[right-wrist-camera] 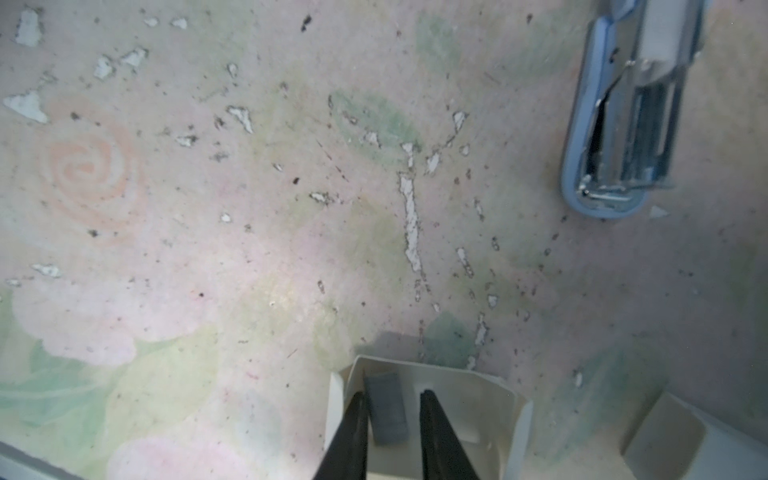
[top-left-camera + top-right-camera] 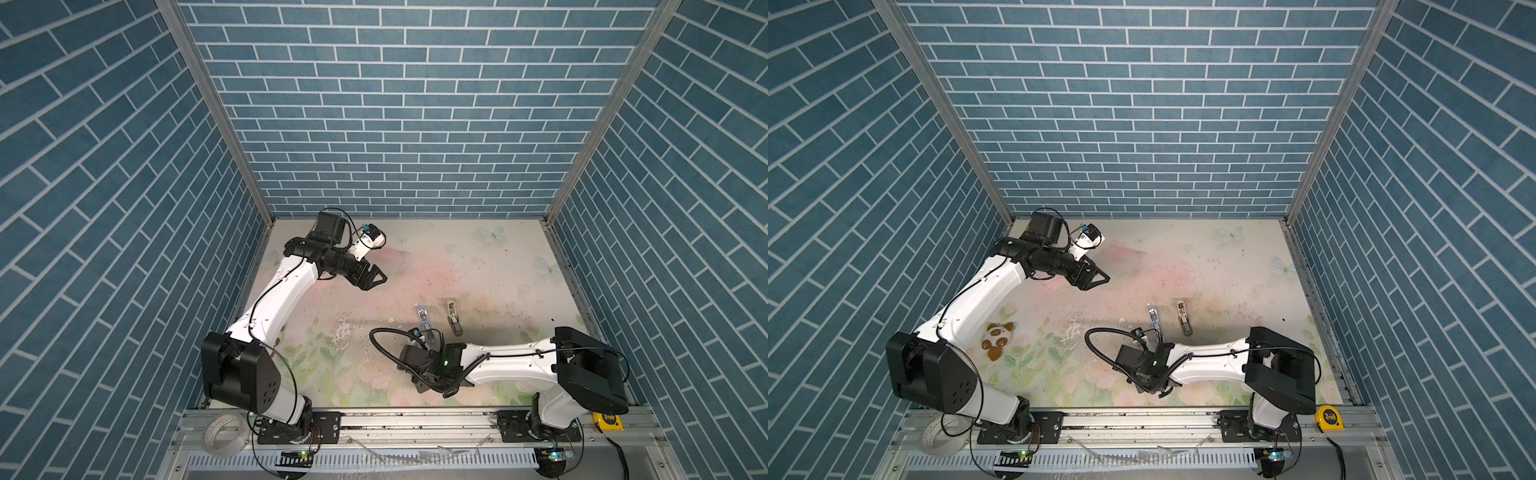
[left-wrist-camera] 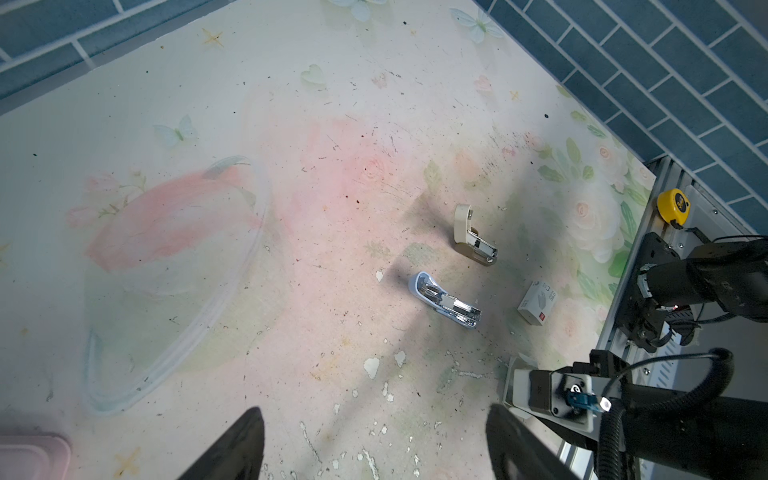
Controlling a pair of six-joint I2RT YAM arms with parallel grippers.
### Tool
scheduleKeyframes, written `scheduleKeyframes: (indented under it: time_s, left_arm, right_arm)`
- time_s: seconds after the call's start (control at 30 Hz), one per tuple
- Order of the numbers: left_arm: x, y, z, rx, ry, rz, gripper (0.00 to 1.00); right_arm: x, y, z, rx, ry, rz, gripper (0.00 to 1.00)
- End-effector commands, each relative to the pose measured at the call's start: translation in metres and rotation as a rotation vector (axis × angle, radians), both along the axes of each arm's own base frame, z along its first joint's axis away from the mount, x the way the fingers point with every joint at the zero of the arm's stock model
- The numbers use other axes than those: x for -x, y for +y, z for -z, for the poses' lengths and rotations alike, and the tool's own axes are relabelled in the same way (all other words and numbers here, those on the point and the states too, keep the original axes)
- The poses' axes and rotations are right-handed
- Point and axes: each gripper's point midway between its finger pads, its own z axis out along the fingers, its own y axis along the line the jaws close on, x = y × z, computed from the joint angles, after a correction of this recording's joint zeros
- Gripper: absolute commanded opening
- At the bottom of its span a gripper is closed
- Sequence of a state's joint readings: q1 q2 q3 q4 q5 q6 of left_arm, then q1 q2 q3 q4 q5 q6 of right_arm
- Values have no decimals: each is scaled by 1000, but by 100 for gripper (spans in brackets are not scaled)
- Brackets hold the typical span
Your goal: Load the staples into the stapler
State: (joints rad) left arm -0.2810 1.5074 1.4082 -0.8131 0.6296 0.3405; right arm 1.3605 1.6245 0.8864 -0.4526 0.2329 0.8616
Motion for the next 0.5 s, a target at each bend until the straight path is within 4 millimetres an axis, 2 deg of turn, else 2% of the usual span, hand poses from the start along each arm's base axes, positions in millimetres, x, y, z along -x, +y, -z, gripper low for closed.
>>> scheduleKeyframes:
  time_s: [0.0,0.47]
  left_arm:
    - [5,2,-4,10,-12,5,85]
    - [5,1,-3,15,-9,6,85]
  right_arm:
    - [0,2,1,31,-8,-14,25]
    - [-2,-1,6,67,-17,-13,26]
